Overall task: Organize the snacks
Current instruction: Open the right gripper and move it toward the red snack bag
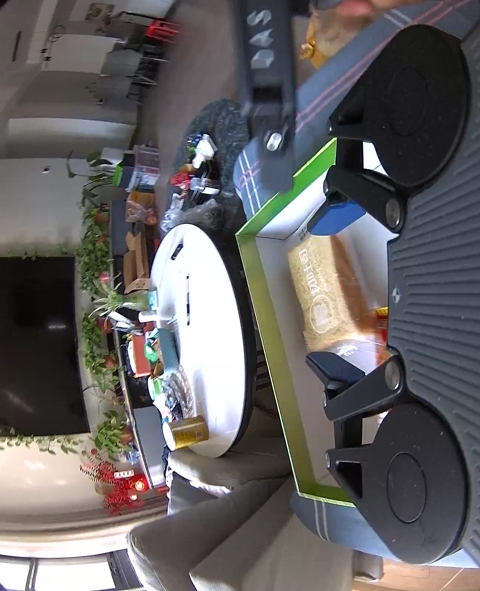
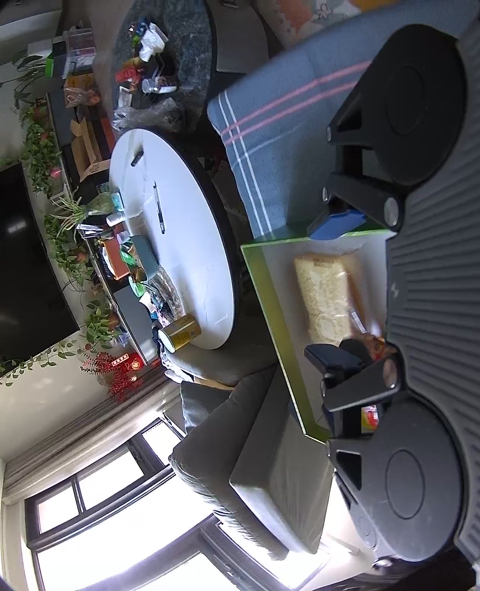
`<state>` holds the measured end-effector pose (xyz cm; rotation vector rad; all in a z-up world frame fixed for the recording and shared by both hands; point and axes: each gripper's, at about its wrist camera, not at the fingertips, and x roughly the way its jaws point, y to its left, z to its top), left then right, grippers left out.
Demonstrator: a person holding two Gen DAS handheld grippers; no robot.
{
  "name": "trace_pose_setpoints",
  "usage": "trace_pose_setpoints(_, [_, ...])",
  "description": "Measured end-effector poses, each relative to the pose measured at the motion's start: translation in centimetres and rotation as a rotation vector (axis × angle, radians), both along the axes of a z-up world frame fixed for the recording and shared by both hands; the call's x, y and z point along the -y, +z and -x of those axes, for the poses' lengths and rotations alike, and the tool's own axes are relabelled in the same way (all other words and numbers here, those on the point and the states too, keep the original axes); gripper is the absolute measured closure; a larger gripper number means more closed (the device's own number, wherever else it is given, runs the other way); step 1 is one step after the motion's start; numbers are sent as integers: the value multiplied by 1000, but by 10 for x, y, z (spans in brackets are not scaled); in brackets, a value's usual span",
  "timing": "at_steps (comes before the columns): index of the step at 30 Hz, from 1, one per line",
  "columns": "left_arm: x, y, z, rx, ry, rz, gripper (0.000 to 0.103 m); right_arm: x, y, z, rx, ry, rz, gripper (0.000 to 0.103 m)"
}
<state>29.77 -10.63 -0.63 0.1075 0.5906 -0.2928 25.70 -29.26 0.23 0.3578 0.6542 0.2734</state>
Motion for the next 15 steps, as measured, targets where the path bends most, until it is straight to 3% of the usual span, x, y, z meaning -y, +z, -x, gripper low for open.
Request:
trace_pose_setpoints(5, [-17,16,41,33,18,65,34,16,-2,42,-8,-13,1,38])
trace_pose_setpoints(10, [-29,22,82,12,16,95,31,18,-17,79,-49,0,-6,36])
trace_pose_setpoints(15, [-22,6,115,-44,-43,63,27,14,-40,90,-155,27,15,36])
